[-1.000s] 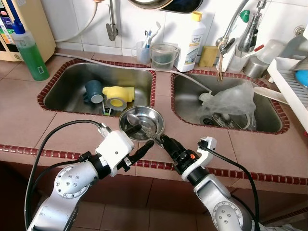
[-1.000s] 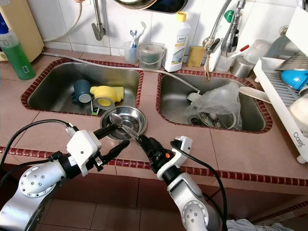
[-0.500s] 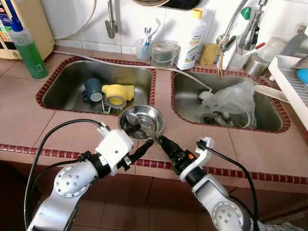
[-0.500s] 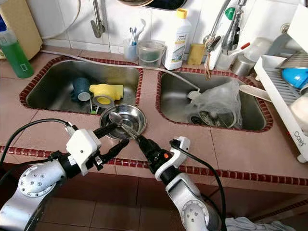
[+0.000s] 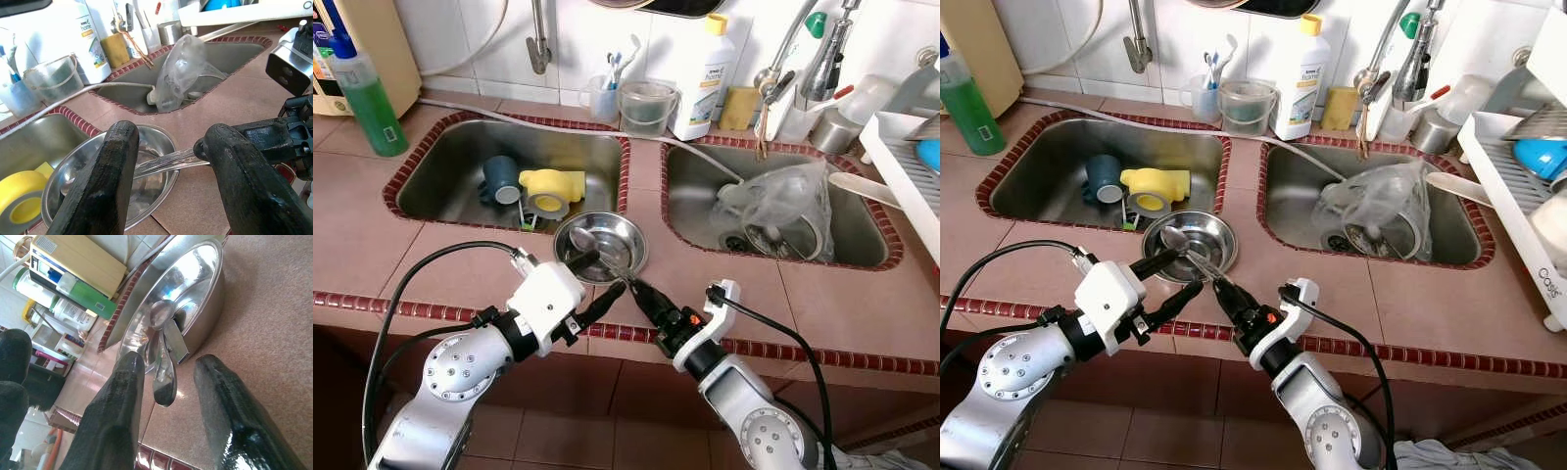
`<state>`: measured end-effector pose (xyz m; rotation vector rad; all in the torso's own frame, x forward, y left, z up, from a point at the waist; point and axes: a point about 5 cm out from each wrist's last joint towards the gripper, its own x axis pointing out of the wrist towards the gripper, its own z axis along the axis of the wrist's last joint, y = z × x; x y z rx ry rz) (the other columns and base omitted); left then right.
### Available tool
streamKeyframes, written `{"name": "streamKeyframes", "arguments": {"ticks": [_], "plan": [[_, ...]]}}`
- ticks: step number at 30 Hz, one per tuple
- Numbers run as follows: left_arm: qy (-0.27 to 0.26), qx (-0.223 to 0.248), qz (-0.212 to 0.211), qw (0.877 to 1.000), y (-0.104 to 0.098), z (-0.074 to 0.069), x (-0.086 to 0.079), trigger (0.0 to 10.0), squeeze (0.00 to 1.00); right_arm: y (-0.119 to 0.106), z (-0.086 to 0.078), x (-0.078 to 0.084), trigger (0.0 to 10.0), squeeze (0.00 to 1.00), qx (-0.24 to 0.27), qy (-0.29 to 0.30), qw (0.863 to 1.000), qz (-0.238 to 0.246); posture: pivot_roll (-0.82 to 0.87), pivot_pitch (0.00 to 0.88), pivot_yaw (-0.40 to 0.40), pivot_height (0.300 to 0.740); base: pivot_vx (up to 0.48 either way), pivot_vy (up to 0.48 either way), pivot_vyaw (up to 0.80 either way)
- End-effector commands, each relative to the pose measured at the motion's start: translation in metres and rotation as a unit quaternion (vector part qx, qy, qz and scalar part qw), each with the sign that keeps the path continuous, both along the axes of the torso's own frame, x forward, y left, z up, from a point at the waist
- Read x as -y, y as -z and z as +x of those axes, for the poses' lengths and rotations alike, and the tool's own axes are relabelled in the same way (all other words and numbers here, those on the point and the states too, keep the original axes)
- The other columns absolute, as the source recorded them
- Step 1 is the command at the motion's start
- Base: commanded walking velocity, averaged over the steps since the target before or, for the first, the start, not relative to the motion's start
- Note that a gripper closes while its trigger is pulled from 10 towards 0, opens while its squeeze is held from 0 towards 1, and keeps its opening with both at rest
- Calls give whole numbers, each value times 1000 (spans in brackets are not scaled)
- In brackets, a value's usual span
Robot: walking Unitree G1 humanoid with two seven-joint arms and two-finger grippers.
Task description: Kitchen organization
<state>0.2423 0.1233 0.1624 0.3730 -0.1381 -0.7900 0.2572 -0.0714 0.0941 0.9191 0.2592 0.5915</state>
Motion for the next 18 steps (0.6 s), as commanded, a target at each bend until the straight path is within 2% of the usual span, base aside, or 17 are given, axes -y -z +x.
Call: {"name": "streamKeyframes", "arguments": {"ticks": [1, 18], "plan": [[-1, 13, -1, 1000, -7, -1, 1, 10000, 0, -11, -3, -36, 0, 0, -4, -21, 997, 77, 196, 84, -76, 740, 0, 0, 0], [-3, 11, -2, 1000, -6, -2, 1, 10000, 0, -10, -4, -36, 0, 0, -9, -23, 997, 79, 196, 88, -79, 740, 0, 0, 0]]}}
